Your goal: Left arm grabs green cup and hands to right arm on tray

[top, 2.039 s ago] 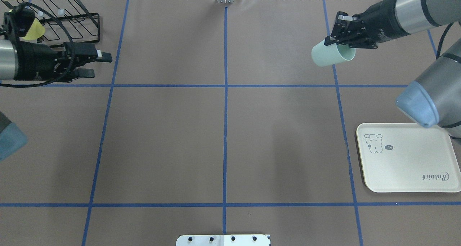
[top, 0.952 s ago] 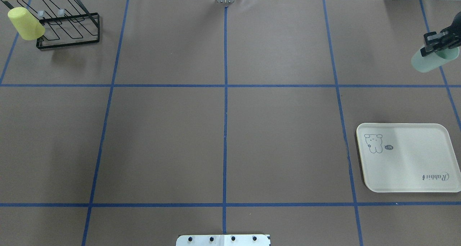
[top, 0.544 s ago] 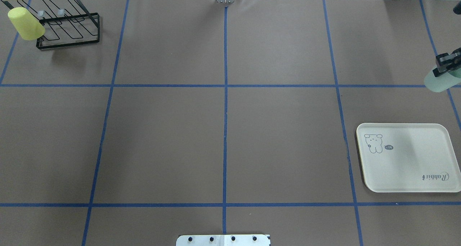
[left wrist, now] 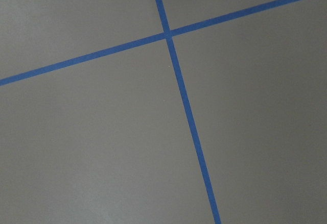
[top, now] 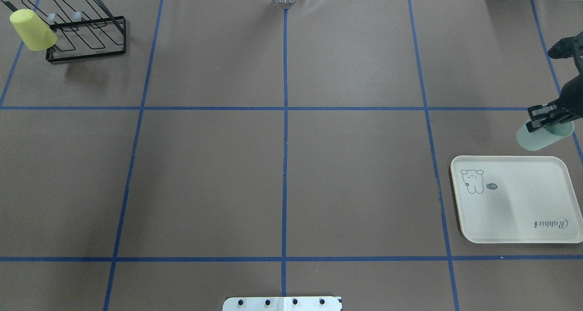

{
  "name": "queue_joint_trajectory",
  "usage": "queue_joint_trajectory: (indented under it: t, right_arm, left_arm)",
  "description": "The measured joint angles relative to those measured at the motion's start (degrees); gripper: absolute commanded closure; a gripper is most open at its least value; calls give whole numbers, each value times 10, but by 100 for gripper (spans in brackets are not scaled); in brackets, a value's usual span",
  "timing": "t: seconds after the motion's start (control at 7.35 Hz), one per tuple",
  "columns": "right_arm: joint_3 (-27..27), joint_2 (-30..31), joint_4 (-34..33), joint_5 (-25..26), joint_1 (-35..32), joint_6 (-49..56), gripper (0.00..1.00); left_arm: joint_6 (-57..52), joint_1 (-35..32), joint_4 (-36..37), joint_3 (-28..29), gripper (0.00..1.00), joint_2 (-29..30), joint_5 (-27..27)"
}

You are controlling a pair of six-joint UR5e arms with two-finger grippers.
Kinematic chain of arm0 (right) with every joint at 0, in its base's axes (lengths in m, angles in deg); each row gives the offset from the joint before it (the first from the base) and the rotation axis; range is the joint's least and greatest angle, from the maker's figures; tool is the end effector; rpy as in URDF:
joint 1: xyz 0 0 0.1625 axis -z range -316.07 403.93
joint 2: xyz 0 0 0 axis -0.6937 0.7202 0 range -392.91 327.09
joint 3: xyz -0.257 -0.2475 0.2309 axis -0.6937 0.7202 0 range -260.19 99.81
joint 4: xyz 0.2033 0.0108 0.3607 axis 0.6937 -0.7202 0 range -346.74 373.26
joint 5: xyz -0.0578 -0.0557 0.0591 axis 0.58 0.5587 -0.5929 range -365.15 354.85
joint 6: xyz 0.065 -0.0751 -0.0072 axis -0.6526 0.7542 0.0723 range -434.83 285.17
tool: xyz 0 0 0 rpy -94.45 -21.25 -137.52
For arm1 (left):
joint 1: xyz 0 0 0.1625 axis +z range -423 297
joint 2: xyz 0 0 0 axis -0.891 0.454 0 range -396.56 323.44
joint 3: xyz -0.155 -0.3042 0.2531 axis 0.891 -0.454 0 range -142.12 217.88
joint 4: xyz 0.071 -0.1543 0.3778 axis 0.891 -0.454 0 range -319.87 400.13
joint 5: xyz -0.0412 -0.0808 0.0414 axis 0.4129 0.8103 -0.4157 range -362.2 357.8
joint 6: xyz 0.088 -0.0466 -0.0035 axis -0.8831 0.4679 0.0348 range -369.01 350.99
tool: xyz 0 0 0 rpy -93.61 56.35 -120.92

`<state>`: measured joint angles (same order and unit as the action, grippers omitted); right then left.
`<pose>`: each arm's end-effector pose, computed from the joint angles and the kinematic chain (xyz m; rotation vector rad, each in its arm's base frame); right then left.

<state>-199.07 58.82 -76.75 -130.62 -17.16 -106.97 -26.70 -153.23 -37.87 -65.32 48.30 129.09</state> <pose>-0.1573 -0.4408 0.4351 0.0863 -0.7554 -0.0931 -0.0693 -0.4442 0.6124 0.0472 0.7240 0.2664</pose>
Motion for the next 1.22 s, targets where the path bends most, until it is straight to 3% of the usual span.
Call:
queue_joint_trajectory:
  t: [0.27,0.54,0.95,1.22]
  right_arm:
    - [-7,52,93,29,50,-75,100]
    - [-9,99,183,100,127,-169,100]
    - [-8,130,217,157,191,-216,100]
    - [-2,162,266,166,199,-223,100]
  left_arm:
    - [0,0,-15,5,0,-1,0]
    - [0,0,-22,6,0,-1,1]
    - [-1,0,-23,6,0,0,1]
    - [-1,0,-23,6,0,0,1]
